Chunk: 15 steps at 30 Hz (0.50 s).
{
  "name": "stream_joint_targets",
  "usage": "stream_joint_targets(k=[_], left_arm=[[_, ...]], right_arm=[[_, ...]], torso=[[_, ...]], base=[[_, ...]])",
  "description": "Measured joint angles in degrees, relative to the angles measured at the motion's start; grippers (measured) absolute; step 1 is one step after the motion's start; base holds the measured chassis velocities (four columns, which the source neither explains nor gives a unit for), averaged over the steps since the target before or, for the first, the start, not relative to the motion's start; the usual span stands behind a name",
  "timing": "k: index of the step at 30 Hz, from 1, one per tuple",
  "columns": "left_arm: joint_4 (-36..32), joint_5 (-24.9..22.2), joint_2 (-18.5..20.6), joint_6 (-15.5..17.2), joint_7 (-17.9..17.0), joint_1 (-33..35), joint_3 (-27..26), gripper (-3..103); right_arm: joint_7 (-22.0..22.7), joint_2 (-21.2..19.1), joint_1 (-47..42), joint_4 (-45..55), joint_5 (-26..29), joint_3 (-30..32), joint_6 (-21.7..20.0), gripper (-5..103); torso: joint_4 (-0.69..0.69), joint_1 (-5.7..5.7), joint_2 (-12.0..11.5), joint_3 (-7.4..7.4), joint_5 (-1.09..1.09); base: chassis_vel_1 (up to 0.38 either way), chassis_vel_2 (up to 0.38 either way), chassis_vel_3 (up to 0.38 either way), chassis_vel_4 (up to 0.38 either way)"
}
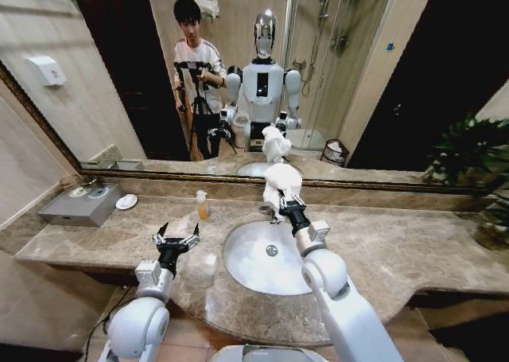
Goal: Pick up the towel from the sink counter and wipe the mirror surface.
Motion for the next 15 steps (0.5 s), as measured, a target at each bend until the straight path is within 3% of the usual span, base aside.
stream_joint_targets(k=[10,15], left_arm=[[0.0,0.0,0.0,0.0,0.0,0.0,0.0,100],[0.0,0.0,0.0,0.0,0.0,0.0,0.0,100]], right_arm=[[-0.2,-0.2,-1.9,0.2,-1.5,0.5,2.1,12],[-0.4,0.4,-3.7,-0.3,-3.8,0.1,3.6,12]], torso=[[0.0,-0.01,0.0,0.0,0.01],[-0.02,0.0,0.0,0.0,0.02]], base=[[-0.191,-0.241,0.181,0.24],[-0.103,-0.154,0.097,0.092]])
